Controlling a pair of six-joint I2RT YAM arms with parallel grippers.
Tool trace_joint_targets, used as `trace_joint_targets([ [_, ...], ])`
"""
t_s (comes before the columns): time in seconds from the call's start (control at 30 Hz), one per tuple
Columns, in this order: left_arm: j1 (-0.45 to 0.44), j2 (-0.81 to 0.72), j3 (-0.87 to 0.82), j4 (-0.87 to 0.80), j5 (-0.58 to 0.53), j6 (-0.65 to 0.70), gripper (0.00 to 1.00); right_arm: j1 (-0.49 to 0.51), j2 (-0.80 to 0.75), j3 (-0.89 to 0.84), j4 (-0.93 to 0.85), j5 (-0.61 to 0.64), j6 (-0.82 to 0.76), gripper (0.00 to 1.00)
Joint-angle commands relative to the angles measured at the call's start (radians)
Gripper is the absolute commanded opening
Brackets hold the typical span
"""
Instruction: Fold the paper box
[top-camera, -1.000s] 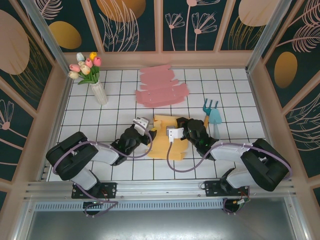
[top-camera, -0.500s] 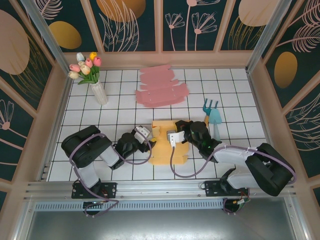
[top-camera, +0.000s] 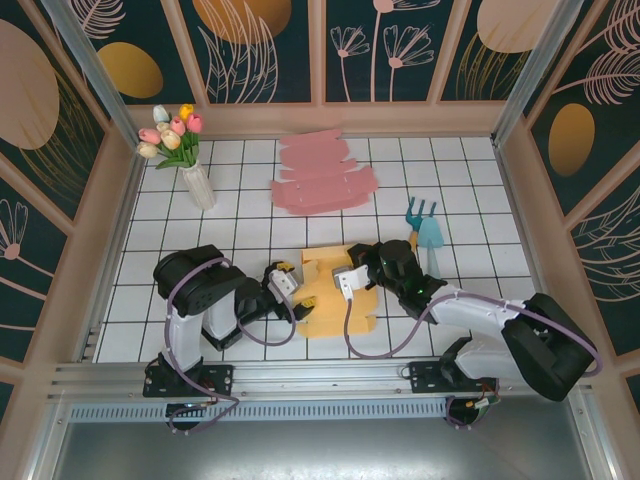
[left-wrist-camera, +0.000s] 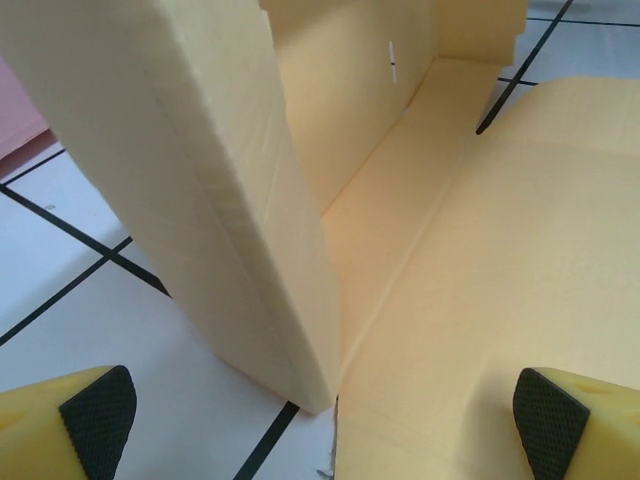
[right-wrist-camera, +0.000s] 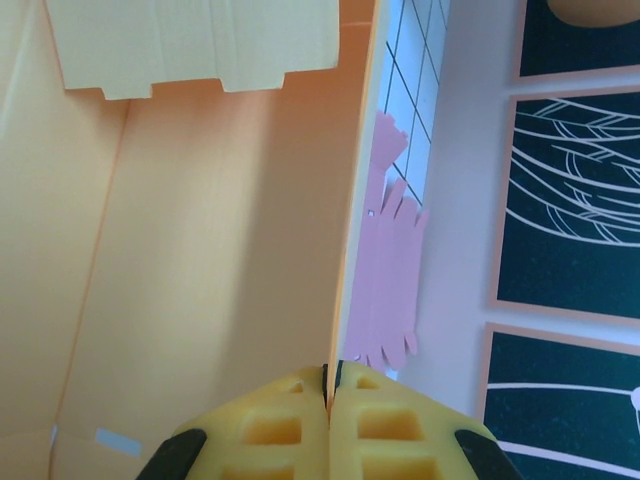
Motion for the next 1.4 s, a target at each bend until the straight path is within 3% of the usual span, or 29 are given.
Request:
trace_joint_targets([
  [0.0, 0.007, 0.010, -0.008, 0.237, 0.007, 0.078, 0.98, 0.023, 0.000, 0.016, -0.184, -0.049, -0.044, 0.00],
  [0.2, 0.017, -0.030, -0.029, 0.237, 0.092, 0.174, 0.98, 0.030, 0.001, 0.033, -0.220, -0.048, -0.055, 0.00],
  [0.33, 0.101, -0.056, -0.027, 0.226, 0.270, 0.146, 0.97, 0.031, 0.004, 0.040, -0.240, -0.043, -0.060, 0.00],
  [0.47, 0.181, -0.111, 0.025, 0.105, 0.445, 0.110, 0.95, 0.033, 0.007, 0.040, -0.241, -0.051, -0.057, 0.00],
  [0.67, 0.230, -0.200, 0.079, -0.052, 0.585, 0.111, 0.93, 0.033, 0.024, 0.046, -0.243, -0.058, -0.058, 0.00],
  [0.83, 0.255, -0.237, 0.143, -0.228, 0.656, 0.133, 0.91, 0.033, 0.029, 0.047, -0.243, -0.060, -0.055, 0.00],
  [1.37, 0.268, -0.167, 0.178, -0.244, 0.731, 0.109, 0.86, 0.027, 0.039, 0.039, -0.237, -0.039, -0.061, 0.00],
])
